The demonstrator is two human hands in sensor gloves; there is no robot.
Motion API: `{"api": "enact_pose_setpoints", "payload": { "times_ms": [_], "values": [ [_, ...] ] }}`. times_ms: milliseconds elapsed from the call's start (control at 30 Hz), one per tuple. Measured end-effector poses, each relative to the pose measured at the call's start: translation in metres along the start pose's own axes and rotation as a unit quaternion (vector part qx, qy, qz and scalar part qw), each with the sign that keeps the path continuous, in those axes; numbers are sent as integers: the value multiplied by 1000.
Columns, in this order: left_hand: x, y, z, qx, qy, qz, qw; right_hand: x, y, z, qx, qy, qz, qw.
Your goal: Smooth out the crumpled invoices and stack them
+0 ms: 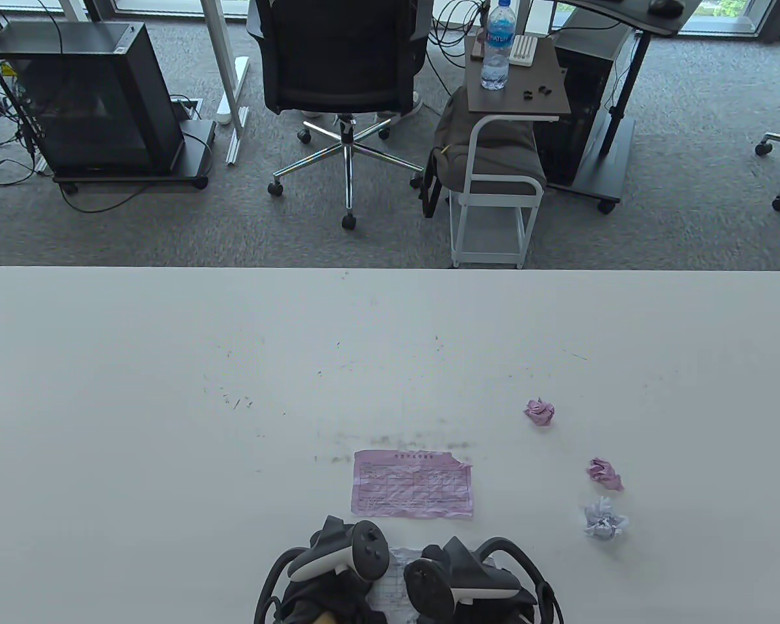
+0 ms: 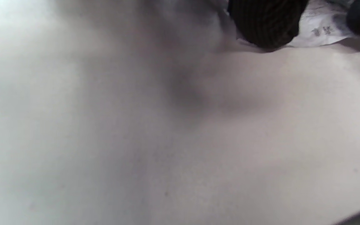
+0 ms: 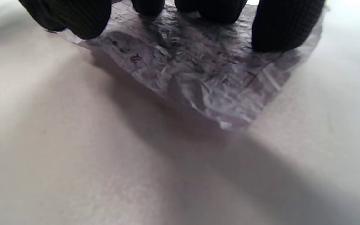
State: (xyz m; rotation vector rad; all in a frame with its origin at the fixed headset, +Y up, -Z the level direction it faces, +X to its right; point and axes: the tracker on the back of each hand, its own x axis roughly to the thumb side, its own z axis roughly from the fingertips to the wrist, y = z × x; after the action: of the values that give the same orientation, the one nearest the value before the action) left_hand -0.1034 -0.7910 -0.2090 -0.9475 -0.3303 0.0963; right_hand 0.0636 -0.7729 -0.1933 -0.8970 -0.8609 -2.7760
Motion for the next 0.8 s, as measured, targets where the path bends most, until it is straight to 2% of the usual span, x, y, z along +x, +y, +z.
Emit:
{"api": "enact_pose_setpoints", "payload": {
  "times_ms": [133,267,367,467,500,600,700,800],
  "values": [
    [0,0,0,0,1,0,1000,-14,-1,2,5,66,-30,997],
    [1,0,0,-1,2,0,1000,-24,-5,5,-8,142,6,990],
    [1,0,0,-1,2,1,1000,-28,-5,6,10,184,22,983],
    [1,0,0,0,2,2,1000,-33,-4,8,7,198,11,980],
    [1,0,0,0,2,1,1000,-34,-5,9,5,193,6,981],
    [0,0,0,1,1,3,1000,-41,-10,17,-51,186,-9,981],
    [0,0,0,1,1,3,1000,-35,-17,24,-113,126,-16,986],
    [0,0,0,1,1,4,1000,-16,-19,21,-113,30,-7,993]
  ]
}}
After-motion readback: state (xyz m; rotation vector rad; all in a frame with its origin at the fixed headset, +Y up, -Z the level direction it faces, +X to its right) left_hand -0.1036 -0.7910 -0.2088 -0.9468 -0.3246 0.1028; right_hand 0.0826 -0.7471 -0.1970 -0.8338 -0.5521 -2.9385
